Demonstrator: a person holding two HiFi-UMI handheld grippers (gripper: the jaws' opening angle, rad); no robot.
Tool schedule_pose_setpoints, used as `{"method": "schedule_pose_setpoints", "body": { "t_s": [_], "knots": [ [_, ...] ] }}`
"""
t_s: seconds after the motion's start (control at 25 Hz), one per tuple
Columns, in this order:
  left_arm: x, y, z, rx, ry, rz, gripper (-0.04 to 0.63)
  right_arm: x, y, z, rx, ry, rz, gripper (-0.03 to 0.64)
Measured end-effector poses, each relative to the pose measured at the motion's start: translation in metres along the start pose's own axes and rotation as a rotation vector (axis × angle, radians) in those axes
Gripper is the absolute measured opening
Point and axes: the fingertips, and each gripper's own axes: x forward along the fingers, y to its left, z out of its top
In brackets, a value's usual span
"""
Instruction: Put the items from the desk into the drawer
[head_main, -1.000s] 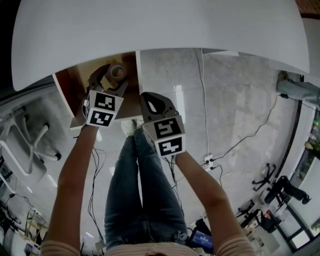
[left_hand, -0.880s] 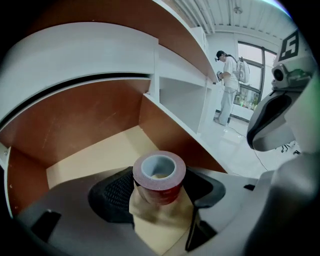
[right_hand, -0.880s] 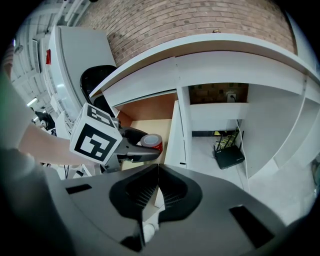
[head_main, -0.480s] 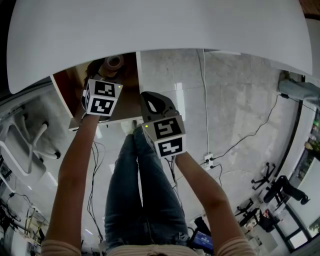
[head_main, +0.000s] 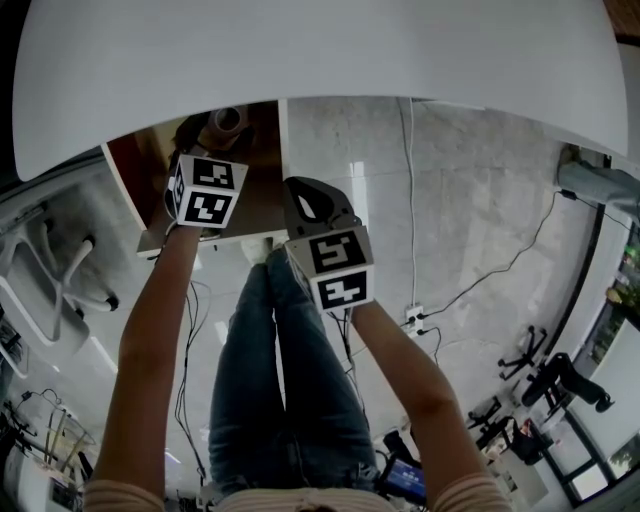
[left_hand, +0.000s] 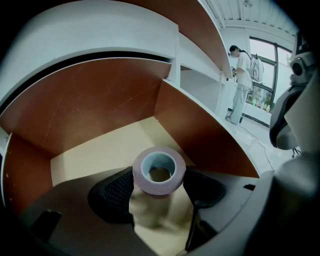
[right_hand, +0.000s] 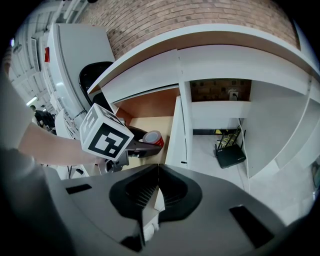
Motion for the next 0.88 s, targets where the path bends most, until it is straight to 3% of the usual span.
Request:
{"method": "schedule_pose_setpoints", "body": {
  "t_s": [0.88],
  "knots": [
    [0.009, 0.001, -0.019, 0.062, 0.121, 0.039, 0.304, -0.002, -0.001, -0.004, -0.007, 0.014, -0.017, 0.017]
  ]
}}
